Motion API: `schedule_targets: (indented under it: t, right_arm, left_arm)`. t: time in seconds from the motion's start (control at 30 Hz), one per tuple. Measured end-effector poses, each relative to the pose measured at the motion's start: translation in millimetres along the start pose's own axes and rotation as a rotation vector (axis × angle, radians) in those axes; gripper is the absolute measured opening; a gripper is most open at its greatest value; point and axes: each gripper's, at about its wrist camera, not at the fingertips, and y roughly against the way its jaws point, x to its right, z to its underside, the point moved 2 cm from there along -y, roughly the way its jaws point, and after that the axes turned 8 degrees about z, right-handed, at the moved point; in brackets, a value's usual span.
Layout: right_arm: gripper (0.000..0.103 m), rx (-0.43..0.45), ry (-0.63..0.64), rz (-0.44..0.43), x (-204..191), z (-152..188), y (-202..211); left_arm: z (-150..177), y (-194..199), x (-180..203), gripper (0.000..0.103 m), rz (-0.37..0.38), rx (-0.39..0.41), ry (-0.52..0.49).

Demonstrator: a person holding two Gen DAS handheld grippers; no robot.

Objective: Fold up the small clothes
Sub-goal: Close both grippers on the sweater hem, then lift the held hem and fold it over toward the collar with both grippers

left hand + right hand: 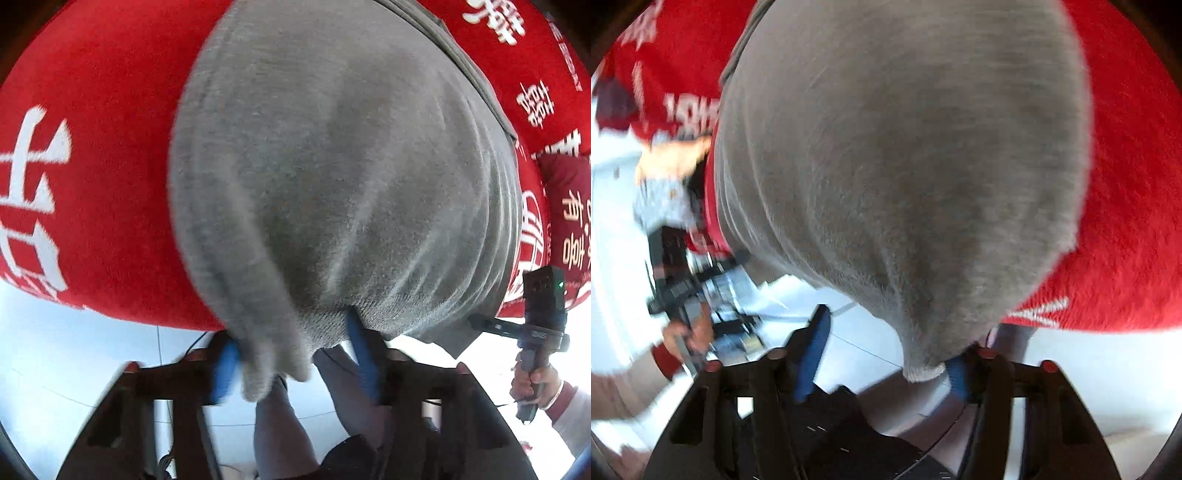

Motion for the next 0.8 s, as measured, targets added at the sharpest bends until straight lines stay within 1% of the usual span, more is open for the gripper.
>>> schedule_targets:
  t: [0.03,0.07,0.1,0.17,0.33,0.5,0.67,0.8]
  right_arm:
    - [0.011,0.007,-0.051,-0.009,5,-1,3]
    - [0.012,0.014,-0.083,-0.025,7,-1,5]
    - [0.011,0.025,-0.080,-0.025,4,0,7]
    - [0.011,0.033,-0.062,-0.025,-4,2,10]
    - [0.011,0.073,-0.044,-0.082,-28,7,37]
    - [0.011,0.129,-0.033,-0.124,-46,1,65]
    - [0.011,0.220,-0.033,-0.206,-64,-22,97]
    - [0.011,0.274,-0.016,-0.249,-76,-48,121]
  left_arm:
    - [0,1,-2,0.024,0.017,0.003,0.018]
    - [-1,3,-5,0.016,0.044,0.009,0.043]
    - [-2,4,-7,0.013,0.054,0.014,0.053]
    - [-3,8,-6,0.013,0.087,0.027,0.062]
    - [-7,32,13,0.013,0.204,0.074,0.039]
    - [-27,61,30,0.013,0.300,0.139,0.022]
    - [-55,82,43,0.013,0.348,0.193,0.019]
    - [-85,96,56,0.013,0.347,0.245,0.008]
